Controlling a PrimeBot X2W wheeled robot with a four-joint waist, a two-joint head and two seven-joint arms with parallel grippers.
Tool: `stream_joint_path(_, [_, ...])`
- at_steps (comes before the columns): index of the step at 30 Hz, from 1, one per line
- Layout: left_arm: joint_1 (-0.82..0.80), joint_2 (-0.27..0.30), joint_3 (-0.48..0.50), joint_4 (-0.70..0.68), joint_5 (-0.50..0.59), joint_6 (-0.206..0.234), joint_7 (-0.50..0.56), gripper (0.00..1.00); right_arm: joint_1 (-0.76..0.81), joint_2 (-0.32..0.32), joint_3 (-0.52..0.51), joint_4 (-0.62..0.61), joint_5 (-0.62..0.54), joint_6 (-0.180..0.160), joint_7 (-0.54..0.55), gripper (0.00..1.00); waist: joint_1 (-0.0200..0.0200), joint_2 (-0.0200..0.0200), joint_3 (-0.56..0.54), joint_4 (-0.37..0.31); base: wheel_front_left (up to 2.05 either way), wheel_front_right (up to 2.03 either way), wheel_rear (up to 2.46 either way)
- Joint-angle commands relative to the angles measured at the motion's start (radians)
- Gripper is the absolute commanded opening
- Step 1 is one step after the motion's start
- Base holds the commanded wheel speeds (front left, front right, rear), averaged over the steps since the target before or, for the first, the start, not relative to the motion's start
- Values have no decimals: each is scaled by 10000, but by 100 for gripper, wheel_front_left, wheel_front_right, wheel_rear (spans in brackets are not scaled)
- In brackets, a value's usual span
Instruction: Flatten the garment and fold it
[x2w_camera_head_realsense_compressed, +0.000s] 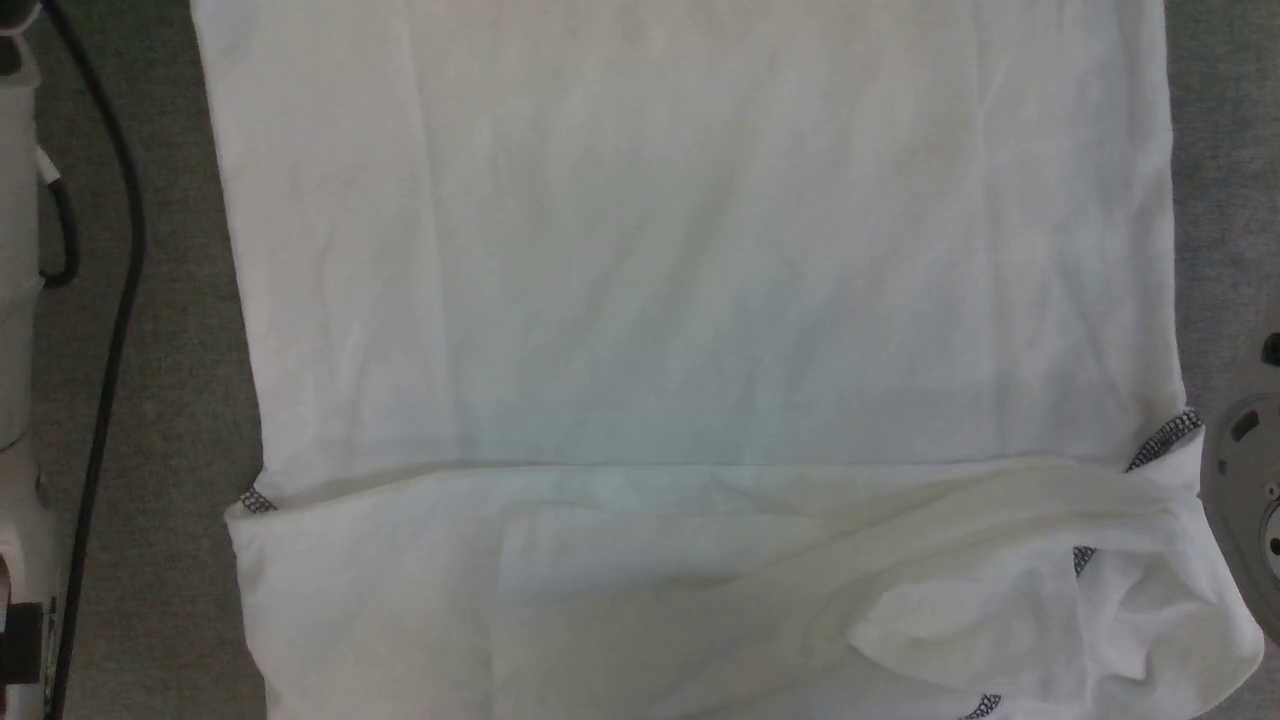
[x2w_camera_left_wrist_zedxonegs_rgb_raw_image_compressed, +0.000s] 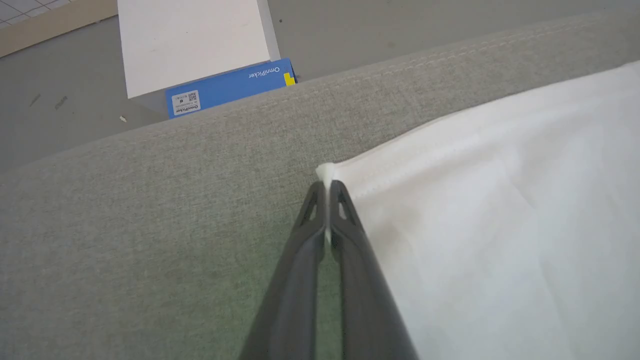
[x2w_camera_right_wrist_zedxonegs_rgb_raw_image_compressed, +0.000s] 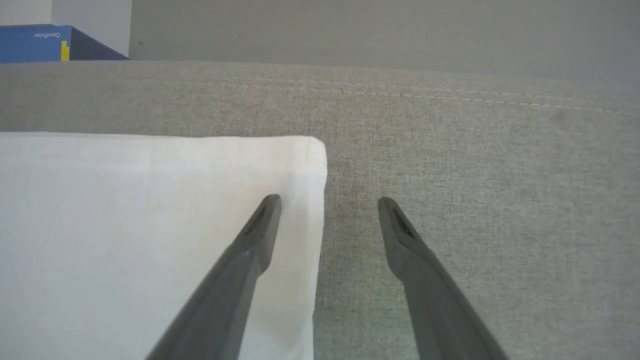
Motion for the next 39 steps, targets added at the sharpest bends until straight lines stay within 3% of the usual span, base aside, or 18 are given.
stream_joint_path(1, [-223, -57, -75, -14, -65, -85, -81, 0, -155, 19, -128, -101, -166, -13, 188, 100, -1, 0, 205, 321, 0, 0, 0])
stream_joint_path(6, [-324, -148, -210, -17, -94, -180, -194, 0, -132, 38, -267, -488, -720, -13, 917, 100, -1, 0, 350, 476, 0, 0, 0])
stream_joint_path(7, [-342, -158, -223, -4, -98, -193, -224, 0, -96, 40, -280, -562, -784, -13, 991, 96, -1, 0, 371, 493, 0, 0, 0])
stream_joint_path(9, [-378, -167, -242, 35, -112, -221, -286, 0, -3, 43, -350, -707, -860, -13, 1150, 46, -1, 0, 424, 517, 0, 0, 0])
stream_joint_path(10, [-399, -167, -248, 66, -118, -232, -318, 0, 54, 44, -352, -789, -891, -13, 1199, 36, -1, 0, 451, 525, 0, 0, 0])
stream_joint_path(11, [-419, -167, -249, 102, -130, -236, -338, 0, 105, 45, -331, -862, -875, -13, 1223, 14, -1, 0, 476, 526, 0, 0, 0])
stream_joint_path(12, [-436, -160, -247, 130, -137, -240, -350, 0, 145, 45, -312, -915, -840, -13, 1231, 2, -1, 0, 495, 517, 0, 0, 0])
stream_joint_path(22, [-650, 154, -186, 386, 166, -294, -1233, 0, 439, -177, 522, -1548, -489, -13, 87, 0, -1, 0, 347, 240, 0, 0, 0])
stream_joint_path(34, [-1165, 315, -146, 1308, 1195, -231, -4941, 0, 439, -1063, 1276, -1211, 86, -13, -3385, 0, -1, 0, -318, -14, 0, 0, 0])
stream_joint_path(39, [-845, 268, -187, 1712, 1213, -372, -6293, 0, 819, -1394, 2096, -1218, 715, -13, -5029, 0, -1, 0, -826, 0, 0, 0, 0])
